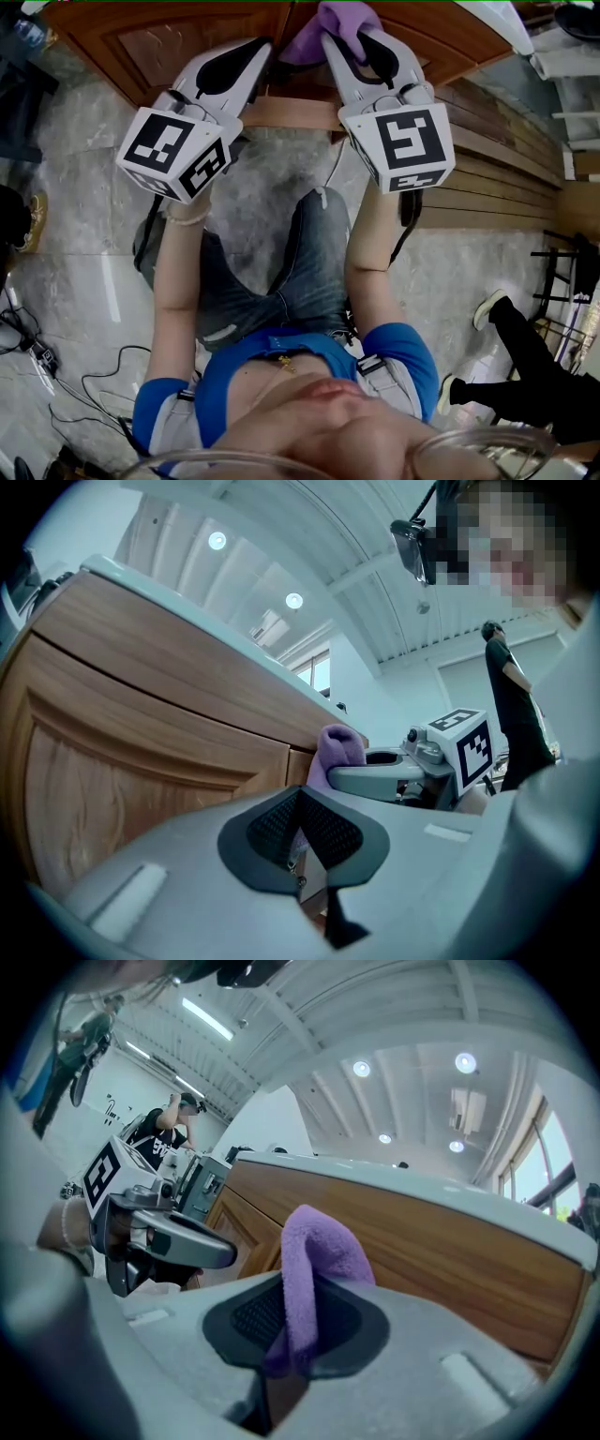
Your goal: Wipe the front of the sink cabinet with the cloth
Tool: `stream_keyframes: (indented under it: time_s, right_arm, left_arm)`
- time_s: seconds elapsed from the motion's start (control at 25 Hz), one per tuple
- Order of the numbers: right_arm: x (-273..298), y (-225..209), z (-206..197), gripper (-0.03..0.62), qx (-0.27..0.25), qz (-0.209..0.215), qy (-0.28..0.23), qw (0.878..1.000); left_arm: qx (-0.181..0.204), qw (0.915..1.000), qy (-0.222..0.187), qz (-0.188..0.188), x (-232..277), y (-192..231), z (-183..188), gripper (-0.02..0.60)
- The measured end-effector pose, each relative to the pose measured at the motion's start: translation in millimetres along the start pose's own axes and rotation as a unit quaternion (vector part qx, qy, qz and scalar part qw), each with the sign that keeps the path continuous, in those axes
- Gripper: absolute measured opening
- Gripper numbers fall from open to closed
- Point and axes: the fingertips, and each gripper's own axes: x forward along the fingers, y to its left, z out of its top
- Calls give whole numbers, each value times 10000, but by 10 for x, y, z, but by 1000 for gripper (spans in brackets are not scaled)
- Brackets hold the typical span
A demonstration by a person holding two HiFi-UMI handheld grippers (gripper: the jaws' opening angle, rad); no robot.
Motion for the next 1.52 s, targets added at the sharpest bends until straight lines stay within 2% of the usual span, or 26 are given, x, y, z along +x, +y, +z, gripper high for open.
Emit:
stream_keyframes:
  time_s: [0.12,0.28,0.48,0.76,1.04,1.24,1.52]
  right_arm:
    - [-78,-108,-92,54,65,-105,60,9999]
    - [-210,-273,-187,55,165,-219,145,9995]
    - [-364,-451,-305,55,264,-326,235,9988]
    - [-543,-696,-413,55,525,-413,244,9975]
    - [-821,-1040,-650,55,701,-753,443,9937]
    - [-955,-1191,-745,55,845,-838,436,9919]
    - [-1066,-1287,-795,55,785,-959,443,9913]
  left_arm:
    - [-46,10000,40,-40,4,-6,-41,0]
    - [177,9997,137,-24,37,-47,-45,0]
    - [-21,9995,108,-284,83,-159,-66,0]
    - [-34,9993,149,-353,90,-155,-73,0]
    - [-6,9992,190,-360,97,-148,-105,0]
    - [-38,9990,213,-381,102,-159,-116,0]
    - [-20,9990,202,-406,89,-199,-95,0]
